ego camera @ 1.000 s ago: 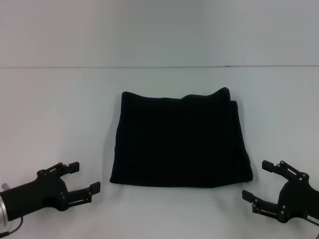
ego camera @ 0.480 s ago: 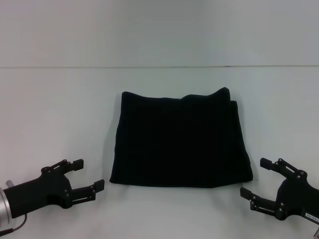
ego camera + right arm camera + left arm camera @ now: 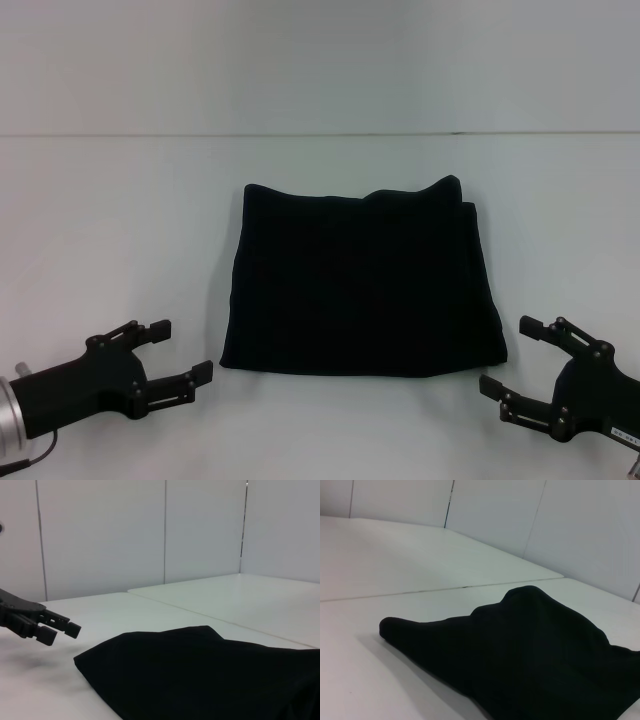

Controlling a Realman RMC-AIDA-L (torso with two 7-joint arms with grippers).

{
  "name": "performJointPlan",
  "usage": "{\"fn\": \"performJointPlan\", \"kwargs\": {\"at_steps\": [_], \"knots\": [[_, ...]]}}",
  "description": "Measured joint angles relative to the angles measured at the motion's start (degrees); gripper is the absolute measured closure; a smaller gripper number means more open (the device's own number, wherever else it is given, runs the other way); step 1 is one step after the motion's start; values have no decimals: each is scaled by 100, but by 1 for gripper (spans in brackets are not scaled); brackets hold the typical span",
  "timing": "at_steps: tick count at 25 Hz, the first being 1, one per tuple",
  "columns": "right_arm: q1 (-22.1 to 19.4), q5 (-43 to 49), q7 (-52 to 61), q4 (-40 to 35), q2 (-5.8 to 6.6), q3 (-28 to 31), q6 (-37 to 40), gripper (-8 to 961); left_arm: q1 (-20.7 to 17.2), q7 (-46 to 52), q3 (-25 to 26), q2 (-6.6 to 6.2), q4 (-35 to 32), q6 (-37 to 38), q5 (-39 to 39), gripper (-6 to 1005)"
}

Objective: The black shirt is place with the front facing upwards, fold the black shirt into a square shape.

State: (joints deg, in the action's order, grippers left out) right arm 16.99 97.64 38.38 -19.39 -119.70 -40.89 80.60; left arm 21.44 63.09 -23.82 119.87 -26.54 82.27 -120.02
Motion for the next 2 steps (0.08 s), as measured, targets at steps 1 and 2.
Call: {"fn": "performJointPlan", "kwargs": {"at_steps": [1, 2], "knots": [[3, 0, 0, 6, 0, 2, 0, 3, 5, 0, 0, 0, 0, 0, 1, 65], [7, 0, -1, 8, 0, 2, 0, 3, 5, 0, 0, 0, 0, 0, 1, 65]]}}
